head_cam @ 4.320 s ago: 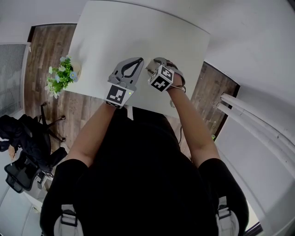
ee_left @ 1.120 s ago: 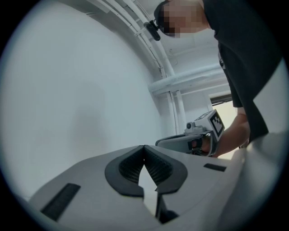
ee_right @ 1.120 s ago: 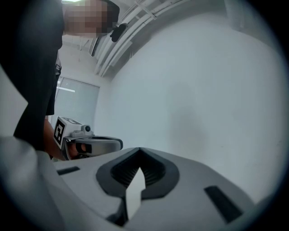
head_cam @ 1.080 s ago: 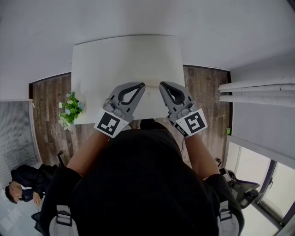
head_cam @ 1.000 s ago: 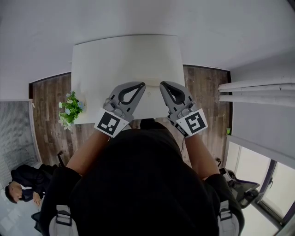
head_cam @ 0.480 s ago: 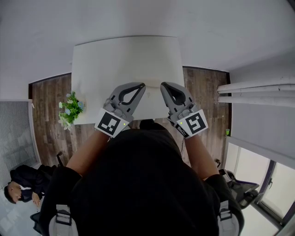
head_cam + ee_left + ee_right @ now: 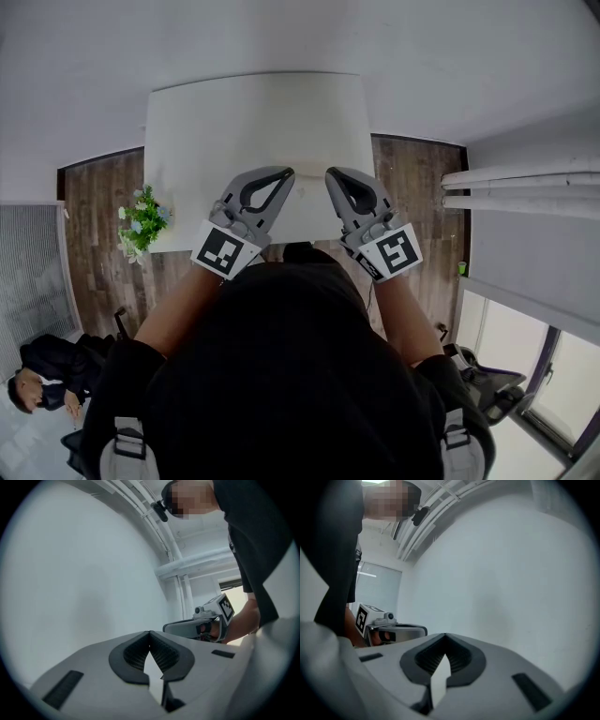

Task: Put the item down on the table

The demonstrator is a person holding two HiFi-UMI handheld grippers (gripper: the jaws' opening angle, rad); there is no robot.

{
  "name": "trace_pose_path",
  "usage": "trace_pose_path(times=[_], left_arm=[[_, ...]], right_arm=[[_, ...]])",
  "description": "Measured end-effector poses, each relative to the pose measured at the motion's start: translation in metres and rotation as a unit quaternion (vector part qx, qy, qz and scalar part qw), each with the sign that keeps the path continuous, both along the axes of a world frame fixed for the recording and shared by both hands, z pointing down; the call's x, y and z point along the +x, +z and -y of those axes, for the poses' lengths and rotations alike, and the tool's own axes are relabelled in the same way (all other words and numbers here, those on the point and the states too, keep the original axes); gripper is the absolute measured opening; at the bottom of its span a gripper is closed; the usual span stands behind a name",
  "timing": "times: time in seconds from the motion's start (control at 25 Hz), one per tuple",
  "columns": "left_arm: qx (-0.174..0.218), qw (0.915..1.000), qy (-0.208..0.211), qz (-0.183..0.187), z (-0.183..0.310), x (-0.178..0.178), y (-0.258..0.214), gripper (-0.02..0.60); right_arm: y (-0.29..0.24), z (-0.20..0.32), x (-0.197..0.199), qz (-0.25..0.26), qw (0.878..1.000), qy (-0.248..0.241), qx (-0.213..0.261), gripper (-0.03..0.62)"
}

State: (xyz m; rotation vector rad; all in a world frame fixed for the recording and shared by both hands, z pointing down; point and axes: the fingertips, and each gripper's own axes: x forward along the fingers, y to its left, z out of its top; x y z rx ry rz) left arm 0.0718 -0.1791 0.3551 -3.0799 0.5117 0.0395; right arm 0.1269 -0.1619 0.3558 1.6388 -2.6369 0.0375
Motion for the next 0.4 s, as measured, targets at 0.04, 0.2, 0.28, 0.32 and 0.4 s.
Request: trace_pose_path(times=[0.04, 0.2, 0.28, 0.32, 0.4], left_arm=[[0.001, 1.0, 0.0, 0.0, -0.0003, 0.0004, 0.0001, -0.006], [0.005, 1.0, -0.001, 0.001, -0.0005, 0.0012, -0.0001, -0.006], [0.004, 1.0, -0.003, 0.001, 0.0004, 0.0013, 0.0, -0.006], [0.004, 1.0, -0.004, 0.001, 0.0008, 0.0014, 0.0001, -0.006], [0.004, 1.0, -0.005, 0.002, 0.0015, 0.0017, 0.0005, -0.006]], right_arm=[[-0.0002, 0.0, 0.0001, 0.0, 1.0, 0.0, 0.001, 0.002], [-0.0008, 0.0003, 0.0005, 0.0, 1.0, 0.0, 0.001, 0.002], [-0.0005, 0.0009, 0.0007, -0.002, 1.0, -0.001, 0.0, 0.002], [-0.0004, 0.0013, 0.0009, -0.002, 1.0, -0.002, -0.001, 0.002], [-0.0002, 0.0023, 0.0012, -0.003, 1.0, -0.003, -0.001, 0.002]])
